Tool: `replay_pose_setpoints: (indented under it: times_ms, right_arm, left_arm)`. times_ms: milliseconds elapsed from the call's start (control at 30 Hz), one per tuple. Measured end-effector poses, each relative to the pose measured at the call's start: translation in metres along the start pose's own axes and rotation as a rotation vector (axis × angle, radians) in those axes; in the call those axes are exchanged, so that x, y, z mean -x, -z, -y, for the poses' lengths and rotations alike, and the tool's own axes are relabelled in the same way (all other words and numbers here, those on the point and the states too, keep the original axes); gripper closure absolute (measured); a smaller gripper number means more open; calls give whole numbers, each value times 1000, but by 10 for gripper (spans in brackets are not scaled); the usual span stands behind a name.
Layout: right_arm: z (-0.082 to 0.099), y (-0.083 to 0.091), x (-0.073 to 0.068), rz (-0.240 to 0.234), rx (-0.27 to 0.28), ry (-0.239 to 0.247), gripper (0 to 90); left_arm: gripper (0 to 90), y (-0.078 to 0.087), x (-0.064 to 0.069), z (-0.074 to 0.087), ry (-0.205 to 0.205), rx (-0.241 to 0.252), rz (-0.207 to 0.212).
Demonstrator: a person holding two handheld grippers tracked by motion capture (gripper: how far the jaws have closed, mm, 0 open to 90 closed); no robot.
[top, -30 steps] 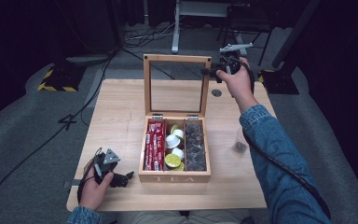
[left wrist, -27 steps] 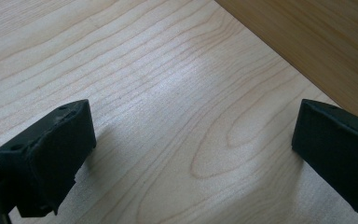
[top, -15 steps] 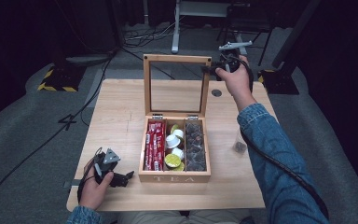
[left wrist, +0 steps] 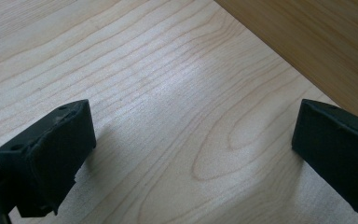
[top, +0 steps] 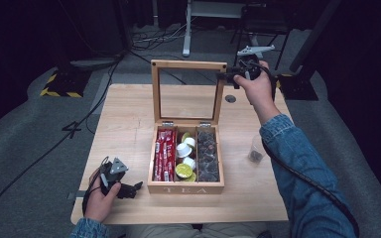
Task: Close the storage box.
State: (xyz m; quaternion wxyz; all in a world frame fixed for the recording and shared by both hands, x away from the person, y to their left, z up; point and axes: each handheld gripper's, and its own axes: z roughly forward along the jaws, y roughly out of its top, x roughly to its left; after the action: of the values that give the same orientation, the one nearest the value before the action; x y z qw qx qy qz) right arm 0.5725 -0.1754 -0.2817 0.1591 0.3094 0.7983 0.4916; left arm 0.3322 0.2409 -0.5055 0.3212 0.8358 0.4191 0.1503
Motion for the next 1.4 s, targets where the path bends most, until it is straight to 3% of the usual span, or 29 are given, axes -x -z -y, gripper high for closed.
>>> replay_pose_setpoints:
  times_ms: [167,600,800,1167,1400]
  right_arm:
    - [4,16,-11,-32,16,-5,643]
    - [21,54,-44,-95,7,45,654]
    - [31,64,-60,-94,0,87,645]
    - [46,74,-75,-125,-20,76,592]
    - [64,81,-91,-127,-32,103,525]
  left_arm:
    - [0,0,0,0,-2,-1,-1]
    - [0,0,0,0,-2,-1,0]
    - [0,0,0,0,-5,-2,-3]
    - [0,0,0,0,-4,-2,-2]
    - [1,0,0,0,0,-3,-3]
